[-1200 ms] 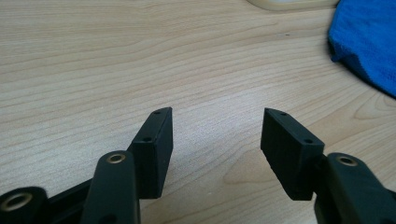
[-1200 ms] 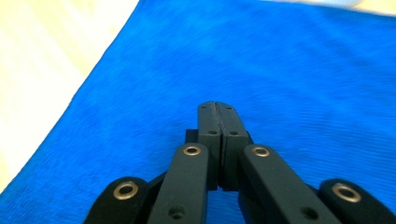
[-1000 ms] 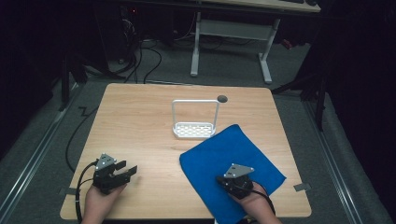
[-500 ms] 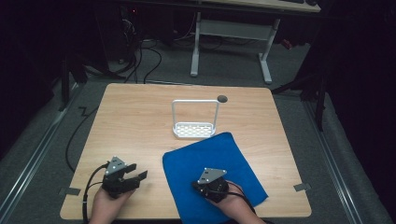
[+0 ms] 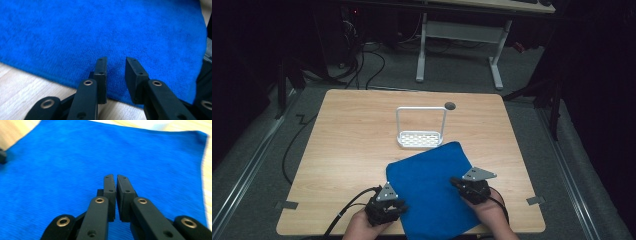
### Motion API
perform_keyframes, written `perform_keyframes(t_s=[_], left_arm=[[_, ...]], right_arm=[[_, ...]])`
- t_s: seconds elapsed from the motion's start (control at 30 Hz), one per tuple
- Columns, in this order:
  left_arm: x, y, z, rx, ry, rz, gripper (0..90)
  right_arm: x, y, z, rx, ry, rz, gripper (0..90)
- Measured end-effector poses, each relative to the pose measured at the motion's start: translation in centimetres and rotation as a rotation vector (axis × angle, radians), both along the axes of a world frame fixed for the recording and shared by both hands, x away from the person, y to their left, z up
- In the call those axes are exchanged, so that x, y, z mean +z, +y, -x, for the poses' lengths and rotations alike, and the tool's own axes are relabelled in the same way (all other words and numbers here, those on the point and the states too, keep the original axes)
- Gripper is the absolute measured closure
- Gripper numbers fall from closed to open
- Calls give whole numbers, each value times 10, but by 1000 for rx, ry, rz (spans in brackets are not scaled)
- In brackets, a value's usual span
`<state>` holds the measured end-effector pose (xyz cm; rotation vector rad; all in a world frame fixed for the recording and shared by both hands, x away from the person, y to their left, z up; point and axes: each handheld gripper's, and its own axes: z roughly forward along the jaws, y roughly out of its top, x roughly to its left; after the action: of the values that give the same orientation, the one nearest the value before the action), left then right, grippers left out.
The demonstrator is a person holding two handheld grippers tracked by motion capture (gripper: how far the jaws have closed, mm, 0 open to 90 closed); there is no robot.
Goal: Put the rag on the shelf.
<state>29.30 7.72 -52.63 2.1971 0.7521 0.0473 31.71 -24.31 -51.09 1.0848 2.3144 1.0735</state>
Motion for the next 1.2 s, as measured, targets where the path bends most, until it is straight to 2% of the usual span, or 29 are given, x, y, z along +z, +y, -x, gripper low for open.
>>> perform_keyframes(t_s=[0.07,0.13,0.17,0.2,0.23,0.27,0.3,0.33,0.37,0.4,0.43,0.47,0.5,0.53,0.57,0.6,0.63,0.67,0.73,0.77,0.8,0.83,0.87,0.93,0.97,1.2], left_arm=[[0,2,-1,5,8,2,733],[0,9,-3,23,-2,-1,746],[0,14,-4,37,-4,-3,756],[0,26,-8,73,0,-4,759],[0,26,-8,73,0,-4,760],[0,40,-11,116,-5,-12,761],[0,40,-11,116,-5,-12,761],[-1,55,-16,168,7,-3,761],[-1,55,-16,168,7,-3,761],[-1,68,-21,217,10,-3,760],[-1,68,-21,217,10,-3,754],[0,77,-26,264,4,-7,742],[0,77,-26,264,4,-7,725],[0,81,-32,296,4,13,706],[0,81,-32,296,4,13,687],[1,79,-37,306,-12,31,671],[1,79,-37,306,-12,31,649],[2,72,-42,307,-37,31,625],[2,70,-45,310,-42,30,604],[2,67,-47,309,-46,25,599],[-1,63,-49,300,-49,-10,590],[-1,63,-49,300,-49,-10,589],[-2,62,-48,290,-62,-25,585],[-3,60,-45,284,-77,-40,585],[-3,60,-44,286,-75,-39,585],[-3,65,-30,250,-73,-32,592]], right_arm=[[0,-3,-1,-11,-2,0,872],[0,-7,-1,-24,-3,-2,872],[0,-9,-1,-32,-1,-3,872],[1,-10,-2,-40,0,-6,872],[1,-10,-2,-40,0,-6,872],[1,-9,-2,-42,-2,-6,872],[1,-9,-2,-42,-2,-6,872],[0,-9,-3,-43,-7,-3,872],[0,-9,-3,-43,-7,-3,872],[-1,-7,-3,-46,-6,1,872],[-1,-7,-3,-46,-6,1,872],[-2,-6,-5,-46,-2,0,872],[-2,-6,-5,-46,-2,0,872],[-5,-3,-8,-49,5,-1,872],[-5,-3,-8,-49,5,-1,872],[-6,2,-13,-54,1,2,872],[-6,2,-13,-54,1,2,872],[-8,7,-19,-59,-1,13,872],[-8,10,-22,-68,-7,28,872],[-10,12,-26,-76,-10,31,872],[-12,13,-32,-97,14,32,870],[-12,13,-32,-97,14,32,870],[-14,14,-34,-107,33,44,866],[-16,14,-35,-102,43,59,863],[-18,14,-33,-100,34,54,863],[-17,10,-19,-79,52,44,861]])
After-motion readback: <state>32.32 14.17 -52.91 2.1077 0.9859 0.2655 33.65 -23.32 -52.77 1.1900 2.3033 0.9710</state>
